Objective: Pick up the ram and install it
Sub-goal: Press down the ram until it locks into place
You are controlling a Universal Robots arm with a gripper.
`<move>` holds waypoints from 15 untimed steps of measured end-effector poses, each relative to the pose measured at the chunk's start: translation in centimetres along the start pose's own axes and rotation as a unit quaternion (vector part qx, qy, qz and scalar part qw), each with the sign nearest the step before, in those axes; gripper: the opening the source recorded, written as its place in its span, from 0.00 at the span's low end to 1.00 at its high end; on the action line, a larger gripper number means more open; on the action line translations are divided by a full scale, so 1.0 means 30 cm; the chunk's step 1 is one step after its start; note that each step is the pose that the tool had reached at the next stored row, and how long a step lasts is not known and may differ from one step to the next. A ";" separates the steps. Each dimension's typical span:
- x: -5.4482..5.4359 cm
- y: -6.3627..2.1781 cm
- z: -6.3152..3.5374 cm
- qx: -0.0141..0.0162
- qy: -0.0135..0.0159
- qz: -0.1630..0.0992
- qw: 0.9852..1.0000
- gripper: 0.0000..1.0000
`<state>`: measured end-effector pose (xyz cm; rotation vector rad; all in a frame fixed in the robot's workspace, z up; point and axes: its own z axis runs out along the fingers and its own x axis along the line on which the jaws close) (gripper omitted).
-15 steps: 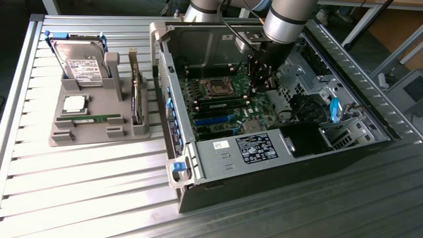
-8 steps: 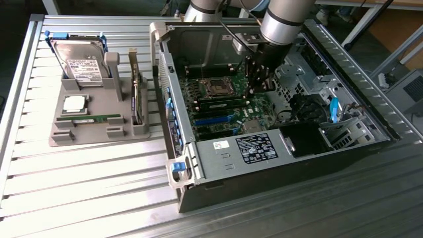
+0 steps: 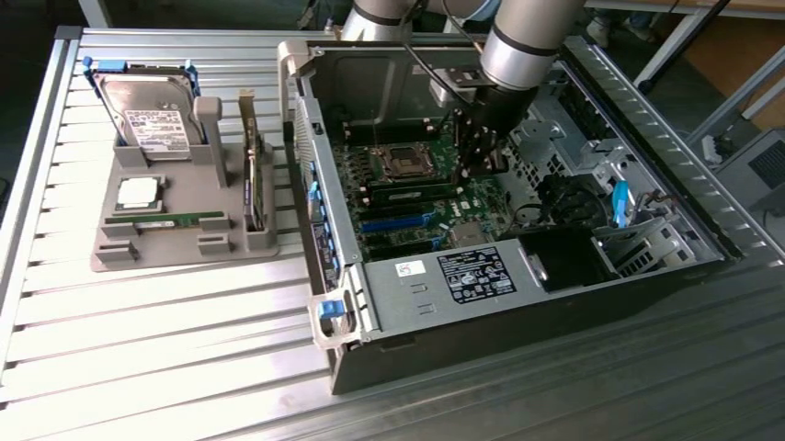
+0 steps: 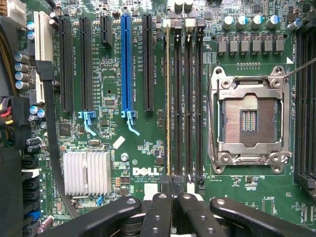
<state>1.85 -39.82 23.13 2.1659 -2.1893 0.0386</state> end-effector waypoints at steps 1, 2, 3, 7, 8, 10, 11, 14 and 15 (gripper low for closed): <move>0.000 0.000 0.000 0.000 0.000 0.000 1.000 0.09; 0.002 0.001 -0.029 0.000 0.000 0.000 1.000 0.09; 0.002 0.002 -0.041 0.000 0.000 0.000 1.000 0.09; 0.003 0.056 -0.040 0.000 0.000 0.000 1.000 0.09; 0.003 0.063 -0.040 0.000 0.000 0.000 1.000 0.09; 0.003 0.090 -0.039 0.000 0.000 0.000 1.000 0.09; 0.003 0.115 -0.038 0.000 0.000 0.000 1.000 0.09; 0.004 0.177 -0.037 0.000 0.000 0.000 1.000 0.09; 0.004 0.193 -0.036 0.000 0.000 0.000 1.000 0.09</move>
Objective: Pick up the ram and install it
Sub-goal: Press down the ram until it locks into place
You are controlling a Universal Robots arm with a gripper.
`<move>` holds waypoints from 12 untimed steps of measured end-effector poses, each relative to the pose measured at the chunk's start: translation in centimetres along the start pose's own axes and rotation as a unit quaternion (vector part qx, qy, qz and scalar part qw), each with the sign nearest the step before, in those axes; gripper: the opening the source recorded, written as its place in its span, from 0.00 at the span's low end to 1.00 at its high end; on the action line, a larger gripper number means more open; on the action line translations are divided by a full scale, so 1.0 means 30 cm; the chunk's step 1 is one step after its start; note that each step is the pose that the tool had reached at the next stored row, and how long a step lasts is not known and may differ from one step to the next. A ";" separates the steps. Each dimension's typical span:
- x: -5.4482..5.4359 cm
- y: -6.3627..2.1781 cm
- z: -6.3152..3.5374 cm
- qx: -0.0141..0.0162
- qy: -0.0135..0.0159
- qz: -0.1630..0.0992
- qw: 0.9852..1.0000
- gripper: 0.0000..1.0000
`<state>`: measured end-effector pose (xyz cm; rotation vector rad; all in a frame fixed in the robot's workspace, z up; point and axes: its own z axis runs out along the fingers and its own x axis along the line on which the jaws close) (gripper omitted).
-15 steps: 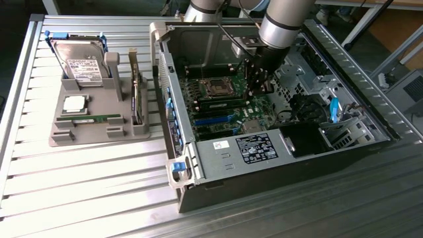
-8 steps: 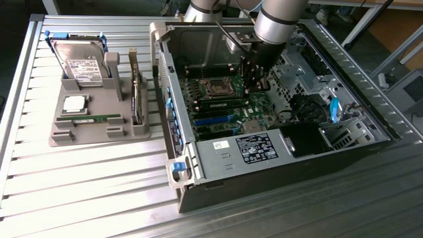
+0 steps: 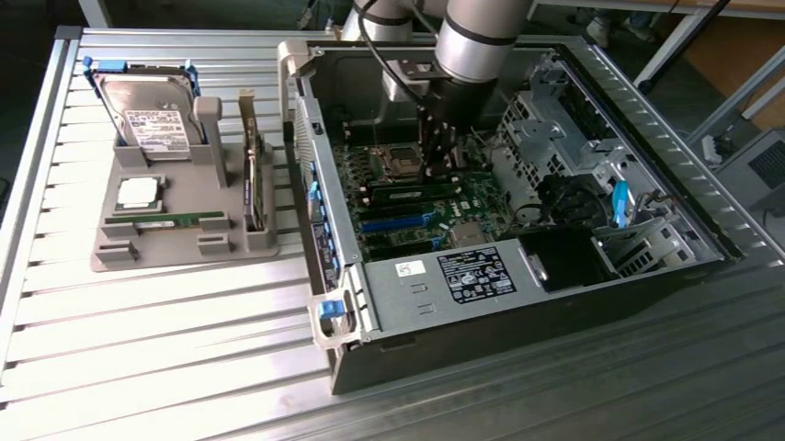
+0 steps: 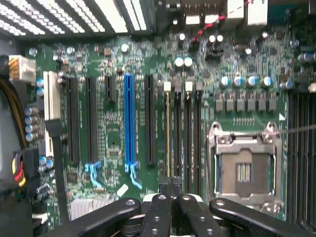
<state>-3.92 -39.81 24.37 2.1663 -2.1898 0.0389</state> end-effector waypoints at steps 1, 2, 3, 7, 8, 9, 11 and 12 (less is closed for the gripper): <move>0.000 0.015 0.000 0.000 0.000 0.000 1.000 0.09; 0.000 0.036 0.001 0.000 0.000 0.000 1.000 0.09; 0.001 0.064 0.003 0.000 0.000 0.000 1.000 0.09; 0.000 0.131 0.021 0.000 0.000 0.000 1.000 0.09; 0.000 0.144 0.024 0.000 0.000 0.000 1.000 0.09; 0.000 0.157 0.028 0.000 0.000 0.000 1.000 0.09; 0.000 0.177 0.038 0.000 0.000 0.000 1.000 0.09; 0.000 0.179 0.042 0.000 0.000 0.000 1.000 0.09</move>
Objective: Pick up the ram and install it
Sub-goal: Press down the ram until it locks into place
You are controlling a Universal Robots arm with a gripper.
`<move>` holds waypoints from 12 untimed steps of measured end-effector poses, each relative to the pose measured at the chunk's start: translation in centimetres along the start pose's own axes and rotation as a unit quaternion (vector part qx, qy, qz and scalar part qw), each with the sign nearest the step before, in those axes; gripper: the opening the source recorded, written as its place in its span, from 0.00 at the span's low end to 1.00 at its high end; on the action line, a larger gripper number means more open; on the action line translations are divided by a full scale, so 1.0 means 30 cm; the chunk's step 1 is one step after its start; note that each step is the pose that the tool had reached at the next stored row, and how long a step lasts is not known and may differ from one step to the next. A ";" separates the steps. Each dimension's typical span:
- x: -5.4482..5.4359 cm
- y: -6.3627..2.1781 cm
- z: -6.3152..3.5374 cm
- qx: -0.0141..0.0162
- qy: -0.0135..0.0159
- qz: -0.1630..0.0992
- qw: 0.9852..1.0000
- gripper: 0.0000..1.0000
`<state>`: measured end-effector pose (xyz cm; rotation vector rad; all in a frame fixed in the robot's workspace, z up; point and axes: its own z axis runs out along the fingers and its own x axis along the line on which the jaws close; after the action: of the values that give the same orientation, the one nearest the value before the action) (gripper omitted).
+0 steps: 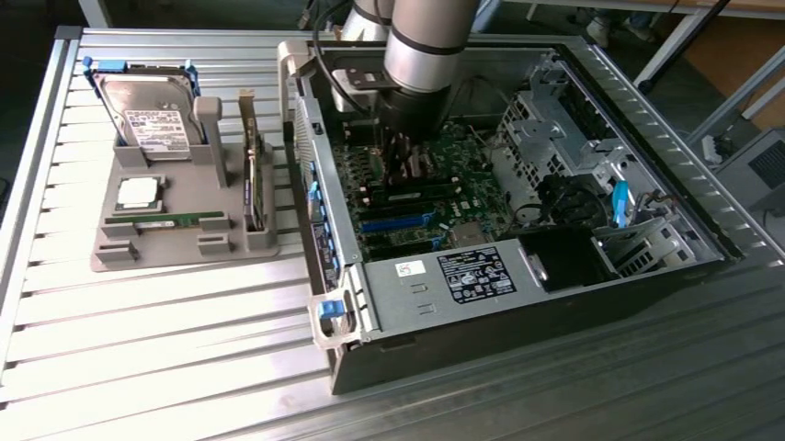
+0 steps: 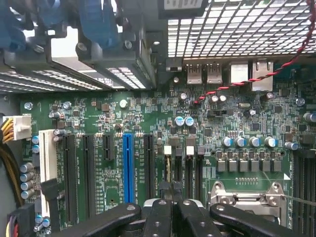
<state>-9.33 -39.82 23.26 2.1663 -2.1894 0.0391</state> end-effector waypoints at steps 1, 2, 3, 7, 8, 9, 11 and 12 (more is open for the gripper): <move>0.000 0.000 0.003 0.000 0.000 0.000 1.000 0.09; 0.000 0.000 0.005 0.000 0.000 0.000 1.000 0.09; 0.000 0.000 0.008 0.000 0.000 0.000 1.000 0.09; 0.000 0.000 -0.007 0.000 0.001 0.000 1.000 0.09; 0.000 -0.008 -0.012 0.000 0.001 0.000 1.000 0.09; 0.000 -0.033 -0.015 0.000 0.001 0.000 1.000 0.09; 0.000 -0.081 -0.017 -0.001 0.002 0.000 1.000 0.09; 0.000 -0.095 -0.020 -0.002 0.003 0.000 1.000 0.09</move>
<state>-6.46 -39.82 23.80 2.1619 -2.1851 0.0409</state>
